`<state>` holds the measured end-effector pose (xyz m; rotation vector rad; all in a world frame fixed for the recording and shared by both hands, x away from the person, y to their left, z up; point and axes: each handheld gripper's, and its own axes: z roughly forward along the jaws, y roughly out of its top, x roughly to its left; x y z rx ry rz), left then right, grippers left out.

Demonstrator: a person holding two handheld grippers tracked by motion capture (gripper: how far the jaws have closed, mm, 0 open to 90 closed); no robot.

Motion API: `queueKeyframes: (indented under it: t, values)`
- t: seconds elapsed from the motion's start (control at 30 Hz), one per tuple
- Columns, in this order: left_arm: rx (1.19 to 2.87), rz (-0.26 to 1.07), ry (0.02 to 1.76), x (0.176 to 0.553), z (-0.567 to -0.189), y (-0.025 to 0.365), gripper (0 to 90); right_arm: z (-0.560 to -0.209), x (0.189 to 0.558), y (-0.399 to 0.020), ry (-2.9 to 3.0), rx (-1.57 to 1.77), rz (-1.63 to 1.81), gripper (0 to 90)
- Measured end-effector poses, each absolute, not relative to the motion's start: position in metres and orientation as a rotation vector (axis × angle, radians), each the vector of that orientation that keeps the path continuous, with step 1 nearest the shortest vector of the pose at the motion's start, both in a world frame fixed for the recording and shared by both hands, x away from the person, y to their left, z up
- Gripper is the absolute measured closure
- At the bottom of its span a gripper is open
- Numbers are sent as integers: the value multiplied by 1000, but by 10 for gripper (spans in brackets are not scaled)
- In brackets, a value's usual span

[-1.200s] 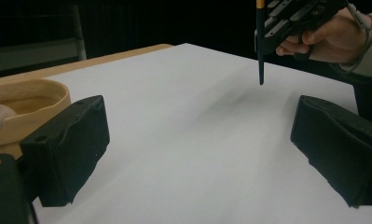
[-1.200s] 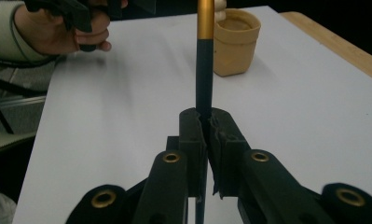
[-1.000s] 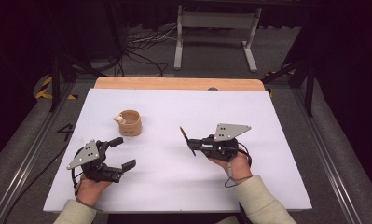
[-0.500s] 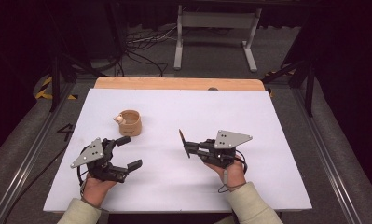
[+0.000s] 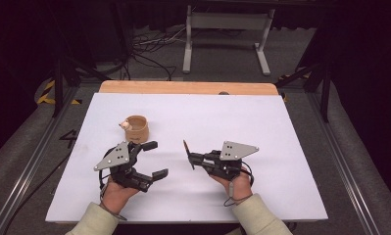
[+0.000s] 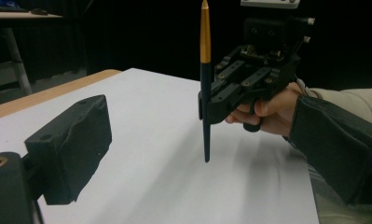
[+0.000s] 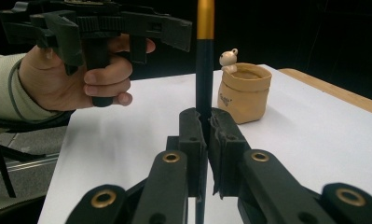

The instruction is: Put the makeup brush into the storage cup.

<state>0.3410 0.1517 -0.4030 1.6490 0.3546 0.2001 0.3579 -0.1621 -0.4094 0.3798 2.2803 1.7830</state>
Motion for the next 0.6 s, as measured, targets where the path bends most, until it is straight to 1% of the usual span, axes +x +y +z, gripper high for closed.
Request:
queueKeyframes:
  t: [0.2, 0.33, 0.37, 0.43, 0.5, 0.57, 0.6]
  values:
    - [1647, 168, 338, 344, -399, 140, 83, -412, 357, -159, 2278, 382, 1795, 842]
    - [1649, 158, 346, 346, -397, 135, 140, -413, 356, -157, 2277, 376, 1803, 842]
    - [1650, 155, 349, 347, -397, 134, 175, -414, 355, -156, 2272, 376, 1805, 842]
    - [1655, 150, 350, 348, -397, 131, 189, -413, 355, -156, 2271, 375, 1808, 842]
    - [1673, 151, 334, 349, -397, 126, 259, -413, 354, -155, 2266, 371, 1812, 842]
    - [1678, 153, 331, 349, -397, 124, 272, -414, 354, -155, 2269, 373, 1812, 842]
    - [1674, 144, 331, 350, -397, 122, 311, -414, 354, -155, 2266, 373, 1814, 842]
